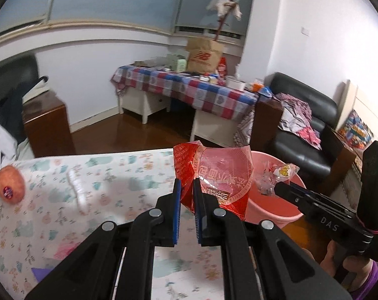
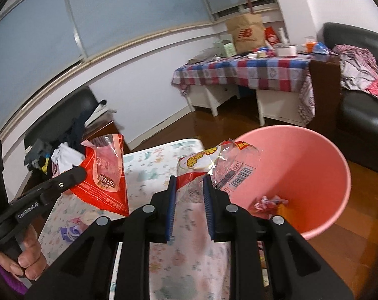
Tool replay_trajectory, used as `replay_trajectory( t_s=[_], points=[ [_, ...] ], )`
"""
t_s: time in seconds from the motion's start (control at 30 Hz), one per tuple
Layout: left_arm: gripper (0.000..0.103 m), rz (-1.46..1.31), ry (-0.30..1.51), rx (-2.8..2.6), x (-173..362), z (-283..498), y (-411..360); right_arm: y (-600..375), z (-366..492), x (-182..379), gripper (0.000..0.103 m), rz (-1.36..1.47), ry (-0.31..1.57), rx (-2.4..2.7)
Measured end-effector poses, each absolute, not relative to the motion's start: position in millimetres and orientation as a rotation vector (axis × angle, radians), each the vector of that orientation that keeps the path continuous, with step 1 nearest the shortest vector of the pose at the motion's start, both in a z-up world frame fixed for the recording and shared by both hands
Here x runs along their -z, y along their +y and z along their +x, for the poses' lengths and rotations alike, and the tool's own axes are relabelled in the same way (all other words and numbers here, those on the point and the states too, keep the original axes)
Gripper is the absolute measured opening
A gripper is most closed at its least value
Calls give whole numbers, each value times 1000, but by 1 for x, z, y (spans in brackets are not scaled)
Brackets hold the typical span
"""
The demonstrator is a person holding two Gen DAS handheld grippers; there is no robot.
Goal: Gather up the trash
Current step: 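Carry the red bag and clear wrapper with both grippers over the pink bucket, then open both grippers to drop the red bag and clear wrapper into the bucket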
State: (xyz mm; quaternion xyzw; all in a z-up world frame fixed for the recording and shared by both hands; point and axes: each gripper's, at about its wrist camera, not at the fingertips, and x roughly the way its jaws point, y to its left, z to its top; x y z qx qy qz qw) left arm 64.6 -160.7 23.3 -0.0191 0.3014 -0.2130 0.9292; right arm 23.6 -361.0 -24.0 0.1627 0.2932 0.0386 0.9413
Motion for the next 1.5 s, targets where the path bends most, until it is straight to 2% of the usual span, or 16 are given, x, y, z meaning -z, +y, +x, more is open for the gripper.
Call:
replay_trajectory(
  t_s=[0.77,1.5],
  points=[
    [9,94,645,562,-3,75,-283,-442,-4,56,21,436,587,59],
    [10,138,711,571,29,91,-308,-448,5,78,22,456,656,51]
  ],
)
